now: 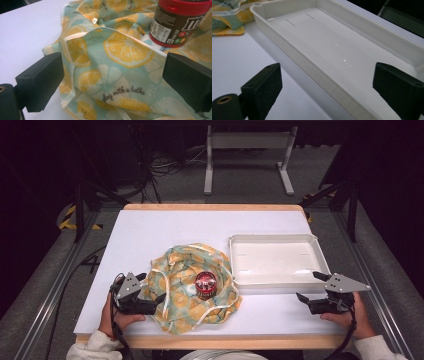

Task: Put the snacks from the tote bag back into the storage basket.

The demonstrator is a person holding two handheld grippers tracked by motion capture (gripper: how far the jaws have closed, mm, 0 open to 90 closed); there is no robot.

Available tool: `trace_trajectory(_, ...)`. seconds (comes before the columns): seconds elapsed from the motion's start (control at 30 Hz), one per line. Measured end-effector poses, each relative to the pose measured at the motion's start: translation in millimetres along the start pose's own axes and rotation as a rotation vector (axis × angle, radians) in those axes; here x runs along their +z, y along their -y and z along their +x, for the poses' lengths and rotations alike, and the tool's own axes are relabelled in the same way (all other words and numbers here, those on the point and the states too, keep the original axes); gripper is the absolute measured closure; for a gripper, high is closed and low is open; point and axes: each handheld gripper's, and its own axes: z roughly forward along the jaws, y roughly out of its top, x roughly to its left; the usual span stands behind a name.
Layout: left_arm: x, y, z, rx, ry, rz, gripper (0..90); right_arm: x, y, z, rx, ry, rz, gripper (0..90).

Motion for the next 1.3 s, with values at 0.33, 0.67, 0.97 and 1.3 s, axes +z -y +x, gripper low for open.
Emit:
trace_trajectory(0.33, -4.9, 4.5, 2.5, -0.014, -0.001, -0.02, 4.6, -1.7, -8.3, 2.5, -0.068, 0.05, -0.1, 20.7)
trace_trajectory(0.67, -1.6, 4.9, 3.5, -0.018, 0.005, 0.002, 4.6, 5.7, -20.8, 6.6, -0.071, -0.016, -0.087, 17.5)
trace_trajectory(0.97, -1.0, 6.6, 4.5, -0.017, 0.005, 0.014, 5.0, 16.6, -34.3, 13.1, -0.078, -0.063, -0.057, 16.6)
trace_trajectory(1.3, -0.6, 9.1, 5.2, -0.017, 0.012, 0.021, 4.9, 30.1, -53.5, 20.2, -0.098, -0.16, -0.014, 19.1)
